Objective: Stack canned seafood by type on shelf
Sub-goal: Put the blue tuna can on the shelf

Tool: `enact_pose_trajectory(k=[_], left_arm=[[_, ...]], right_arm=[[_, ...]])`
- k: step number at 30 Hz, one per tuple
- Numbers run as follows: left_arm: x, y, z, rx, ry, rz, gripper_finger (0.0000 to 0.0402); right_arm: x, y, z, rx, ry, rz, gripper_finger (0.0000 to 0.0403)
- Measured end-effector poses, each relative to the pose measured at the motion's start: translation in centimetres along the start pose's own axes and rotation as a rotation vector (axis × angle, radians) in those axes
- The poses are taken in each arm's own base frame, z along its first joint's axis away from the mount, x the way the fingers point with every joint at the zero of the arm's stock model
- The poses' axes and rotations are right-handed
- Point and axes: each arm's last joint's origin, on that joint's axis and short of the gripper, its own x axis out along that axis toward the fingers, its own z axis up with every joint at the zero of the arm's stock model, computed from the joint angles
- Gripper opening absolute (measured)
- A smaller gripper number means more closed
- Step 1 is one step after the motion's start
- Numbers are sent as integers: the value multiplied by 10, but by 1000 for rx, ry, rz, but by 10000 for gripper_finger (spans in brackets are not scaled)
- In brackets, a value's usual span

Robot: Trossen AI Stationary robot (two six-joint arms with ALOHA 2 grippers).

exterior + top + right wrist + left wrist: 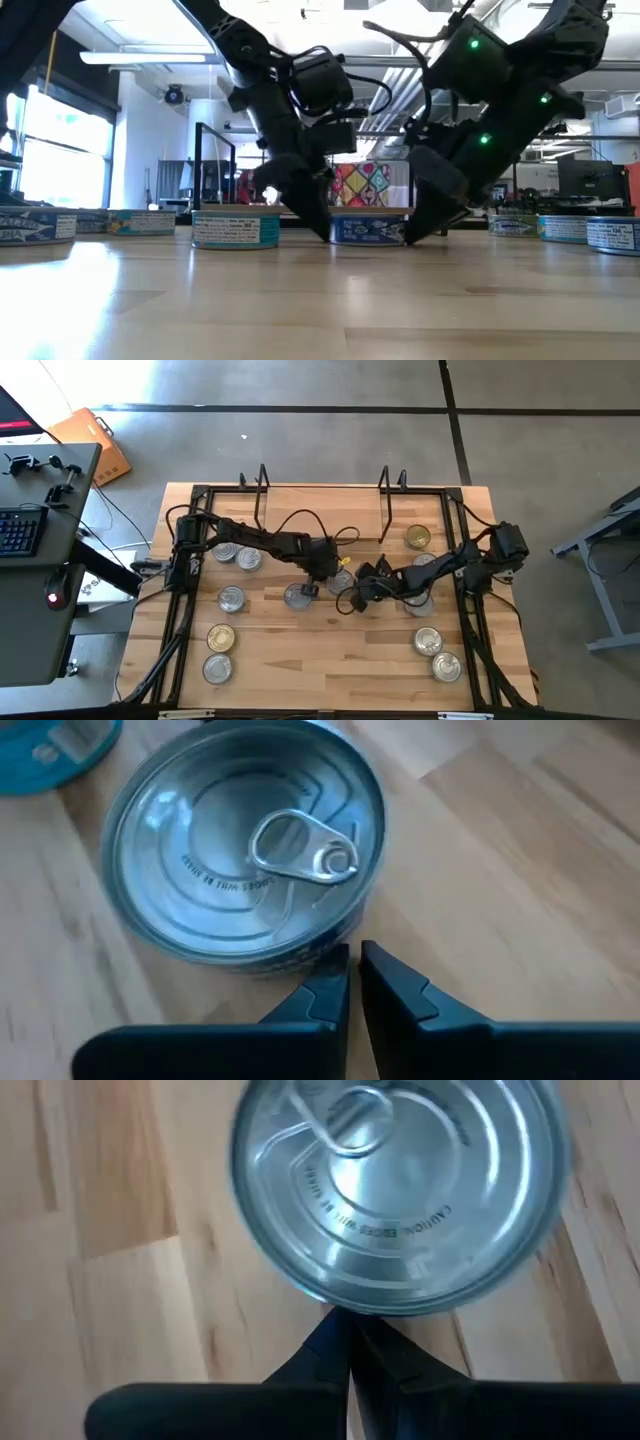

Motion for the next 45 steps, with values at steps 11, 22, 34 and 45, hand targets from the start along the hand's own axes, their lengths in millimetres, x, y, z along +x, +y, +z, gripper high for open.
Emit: enact_pose_trajectory(k=[11, 22, 34, 45], left_arm=[[-23, 22, 3, -43, -13, 184, 0], [-48, -24, -2, 235, -221, 0, 0], [-19, -53, -8, 496, -507, 5, 98], [-7, -48, -12, 530, -400, 64, 134]], right_arm=[[-21, 35, -30, -70, 15, 99, 21], [-40, 48, -53, -43, -154, -36, 21], [-36, 42, -47, -38, -197, -105, 21], [-35, 40, -46, -43, -202, -117, 21]])
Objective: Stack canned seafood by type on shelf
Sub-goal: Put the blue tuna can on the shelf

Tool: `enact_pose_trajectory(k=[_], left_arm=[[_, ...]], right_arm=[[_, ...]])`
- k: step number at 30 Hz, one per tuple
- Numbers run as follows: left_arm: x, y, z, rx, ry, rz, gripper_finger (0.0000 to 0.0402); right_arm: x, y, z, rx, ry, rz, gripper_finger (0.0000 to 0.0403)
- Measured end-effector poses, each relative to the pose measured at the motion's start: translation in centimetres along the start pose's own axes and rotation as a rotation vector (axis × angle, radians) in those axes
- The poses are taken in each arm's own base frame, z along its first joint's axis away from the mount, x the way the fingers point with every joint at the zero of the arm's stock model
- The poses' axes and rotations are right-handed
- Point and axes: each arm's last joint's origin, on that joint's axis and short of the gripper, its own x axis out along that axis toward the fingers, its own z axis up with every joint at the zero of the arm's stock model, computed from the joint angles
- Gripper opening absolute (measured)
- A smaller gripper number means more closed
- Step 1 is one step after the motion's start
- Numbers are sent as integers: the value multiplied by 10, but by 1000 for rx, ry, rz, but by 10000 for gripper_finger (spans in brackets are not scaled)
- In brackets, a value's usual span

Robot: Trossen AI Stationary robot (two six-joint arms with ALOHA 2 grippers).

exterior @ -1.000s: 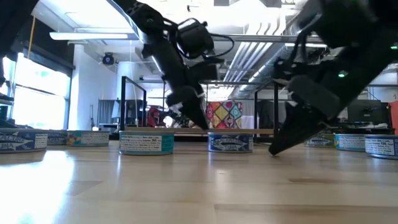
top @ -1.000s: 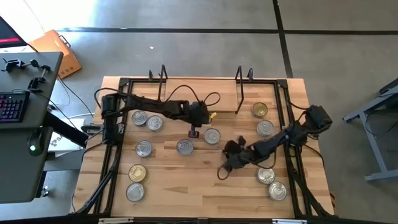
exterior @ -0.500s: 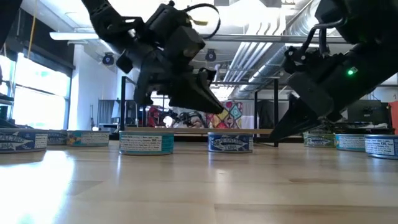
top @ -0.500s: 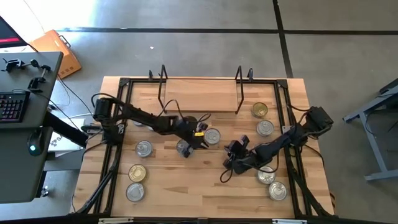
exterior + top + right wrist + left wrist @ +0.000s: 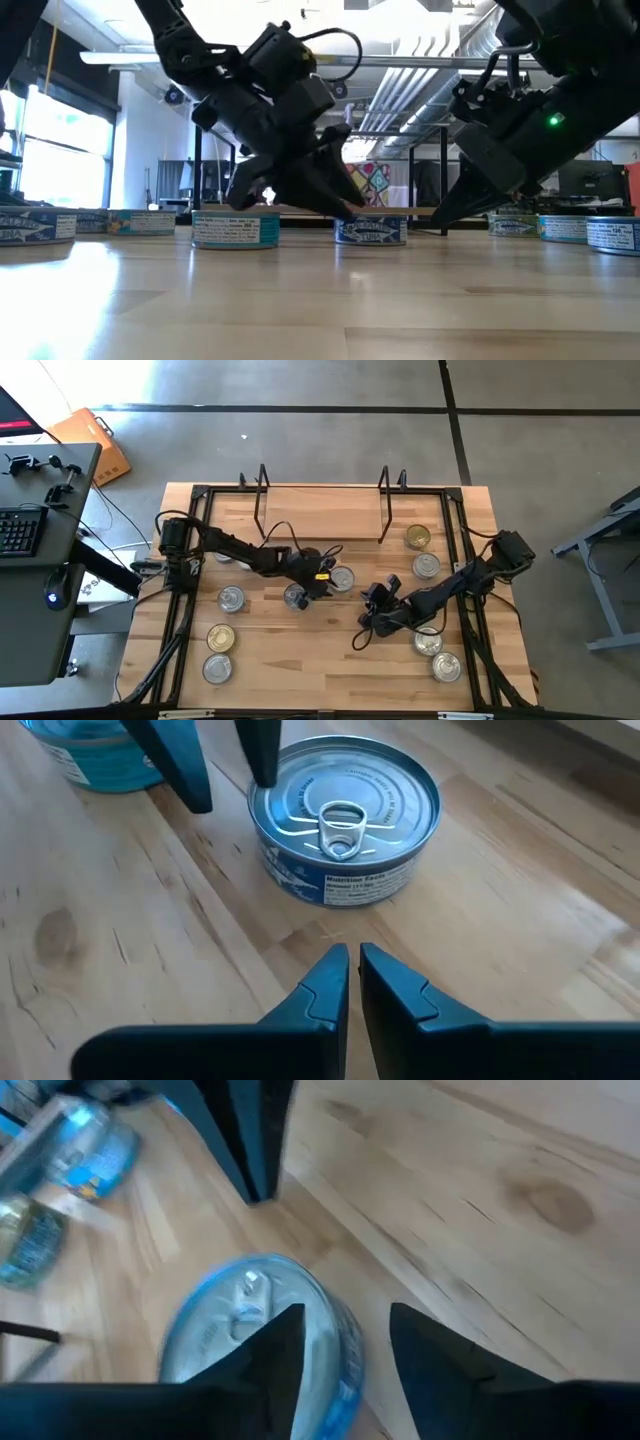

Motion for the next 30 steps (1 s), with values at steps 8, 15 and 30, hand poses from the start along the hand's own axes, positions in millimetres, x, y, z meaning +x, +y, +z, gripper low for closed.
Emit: enact_pose_trajectory(k=[8, 15, 30], left_arm=[[1, 12, -14, -14, 6, -31, 55], [-3, 17, -24, -43, 47, -43, 4], [2, 14, -6, -95, -30, -36, 0]], right_arm=[[0, 5, 5, 18, -39, 43, 21], [-14, 35, 24, -133, -172, 253, 21], [-11, 36, 37, -343, -41, 136, 112]])
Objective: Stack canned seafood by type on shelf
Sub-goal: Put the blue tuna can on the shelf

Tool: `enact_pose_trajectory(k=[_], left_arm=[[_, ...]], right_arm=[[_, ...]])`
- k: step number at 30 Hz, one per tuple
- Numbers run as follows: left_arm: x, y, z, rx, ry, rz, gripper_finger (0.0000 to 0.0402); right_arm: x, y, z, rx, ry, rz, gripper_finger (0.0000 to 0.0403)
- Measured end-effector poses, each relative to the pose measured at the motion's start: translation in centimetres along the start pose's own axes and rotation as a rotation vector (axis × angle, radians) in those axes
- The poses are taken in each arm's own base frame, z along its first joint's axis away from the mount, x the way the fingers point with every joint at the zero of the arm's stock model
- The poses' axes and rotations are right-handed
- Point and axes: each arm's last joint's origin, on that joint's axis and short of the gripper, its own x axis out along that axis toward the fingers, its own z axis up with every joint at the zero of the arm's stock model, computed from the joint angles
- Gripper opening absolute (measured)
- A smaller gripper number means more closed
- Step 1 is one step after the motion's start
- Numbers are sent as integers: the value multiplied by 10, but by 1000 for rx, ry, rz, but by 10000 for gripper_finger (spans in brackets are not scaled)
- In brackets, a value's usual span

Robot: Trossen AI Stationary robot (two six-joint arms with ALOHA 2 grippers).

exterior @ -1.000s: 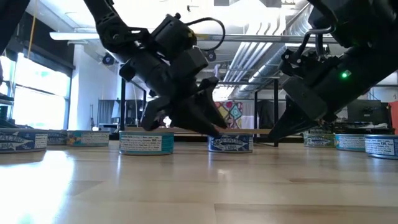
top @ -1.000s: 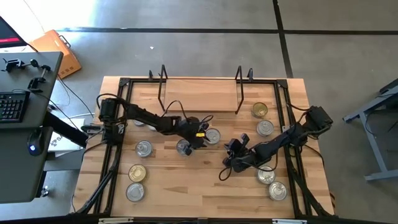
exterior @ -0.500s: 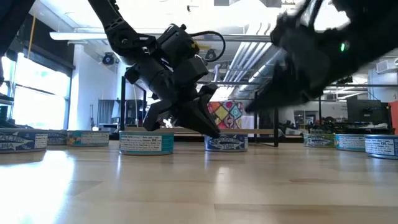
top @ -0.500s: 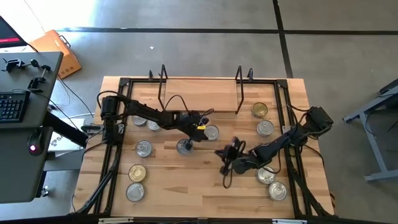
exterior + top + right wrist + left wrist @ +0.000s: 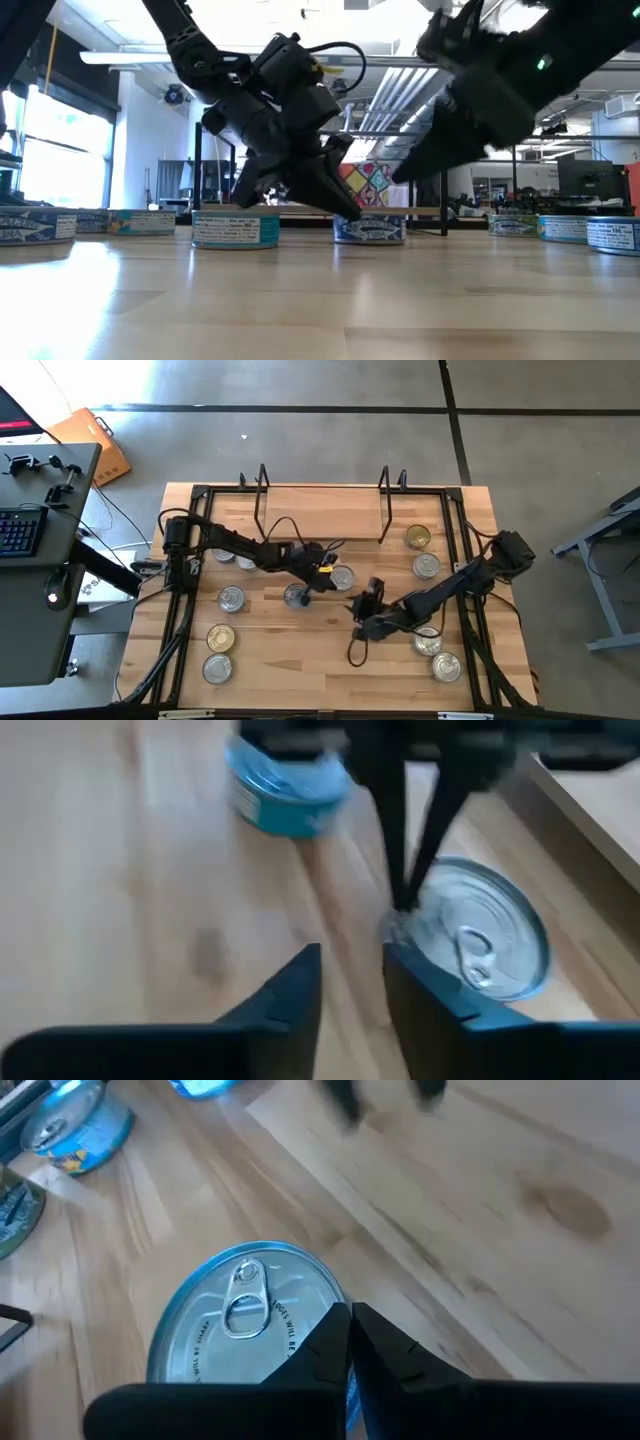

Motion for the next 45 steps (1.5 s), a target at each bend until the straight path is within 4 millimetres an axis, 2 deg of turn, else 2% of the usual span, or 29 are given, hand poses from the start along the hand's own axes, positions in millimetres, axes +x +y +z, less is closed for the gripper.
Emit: enact_pose_trajectory(k=[6, 10, 17, 20, 26, 32, 41, 45], left_arm=[[-1, 8, 11, -79, -87, -43, 0], [-1, 12, 14, -131, -109, -51, 0], [-2, 15, 18, -168, -130, -53, 0], [-2, 14, 19, -184, -157, -84, 0], [-3, 16, 21, -196, -179, -74, 0], [-3, 16, 22, -198, -179, -74, 0], [-4, 16, 22, -241, -174, -74, 0], [-10, 17, 26, -241, -168, -68, 4]], right_arm=[[4, -5, 3, -116, 4, 3, 184], [4, -4, 3, -209, -4, 8, 213], [4, -5, 1, -439, 12, 8, 237], [8, -5, -2, -562, 21, -65, 239], [18, -5, -9, -593, 46, -108, 239], [22, -5, -12, -565, 42, -159, 224], [20, -2, -7, -541, 24, -158, 122], [20, -2, -6, -510, 17, -164, 112]])
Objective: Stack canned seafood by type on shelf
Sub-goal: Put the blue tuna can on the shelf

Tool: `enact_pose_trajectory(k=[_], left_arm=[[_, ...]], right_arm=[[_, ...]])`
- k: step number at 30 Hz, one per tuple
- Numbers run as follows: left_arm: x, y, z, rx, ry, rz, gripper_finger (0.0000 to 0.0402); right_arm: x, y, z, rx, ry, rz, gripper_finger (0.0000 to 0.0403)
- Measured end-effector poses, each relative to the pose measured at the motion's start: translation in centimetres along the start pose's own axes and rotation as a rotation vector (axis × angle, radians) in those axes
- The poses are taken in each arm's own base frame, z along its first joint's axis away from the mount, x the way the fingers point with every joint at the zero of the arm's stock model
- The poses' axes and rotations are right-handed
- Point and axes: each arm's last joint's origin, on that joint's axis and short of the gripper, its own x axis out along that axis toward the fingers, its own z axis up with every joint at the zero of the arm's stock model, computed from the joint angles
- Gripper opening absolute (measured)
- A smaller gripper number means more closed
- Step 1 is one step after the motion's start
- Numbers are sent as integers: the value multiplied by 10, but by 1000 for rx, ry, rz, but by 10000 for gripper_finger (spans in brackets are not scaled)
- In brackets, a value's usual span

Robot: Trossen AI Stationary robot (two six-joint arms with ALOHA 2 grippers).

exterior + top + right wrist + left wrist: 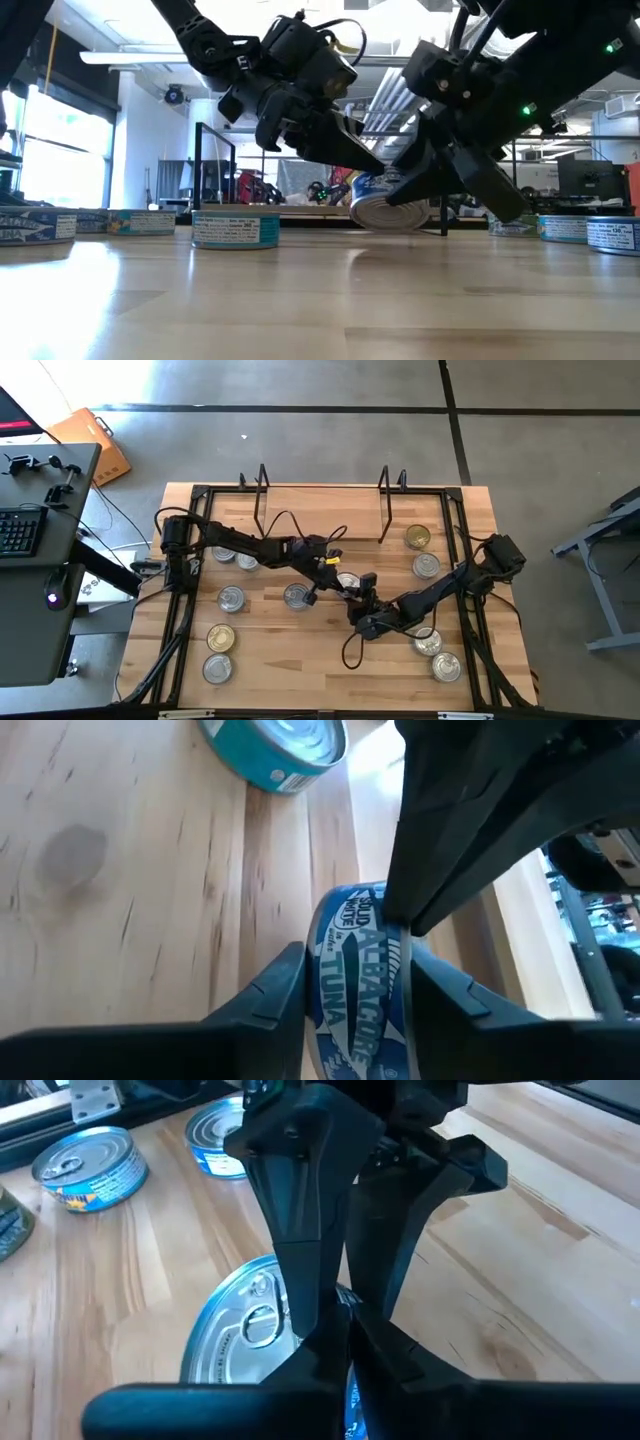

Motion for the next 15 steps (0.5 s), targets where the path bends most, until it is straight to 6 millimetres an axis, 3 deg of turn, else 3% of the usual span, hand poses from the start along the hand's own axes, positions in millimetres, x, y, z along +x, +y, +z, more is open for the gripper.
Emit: enact_pose_trajectory(k=[5, 8, 11, 15], left_arm=[[-24, -1, 20, 11, 28, 54, 11], [-46, -5, 29, 10, 121, 109, 11], [-78, -12, 42, -18, 210, 170, 8], [-121, -29, 52, -68, 331, 186, 3]], right_arm=[[0, 1, -1, 42, 5, 9, 112], [-2, -4, 15, 50, -21, -25, 113], [0, -17, 33, 9, 5, -74, 113], [13, -53, 50, -10, 121, -146, 114]])
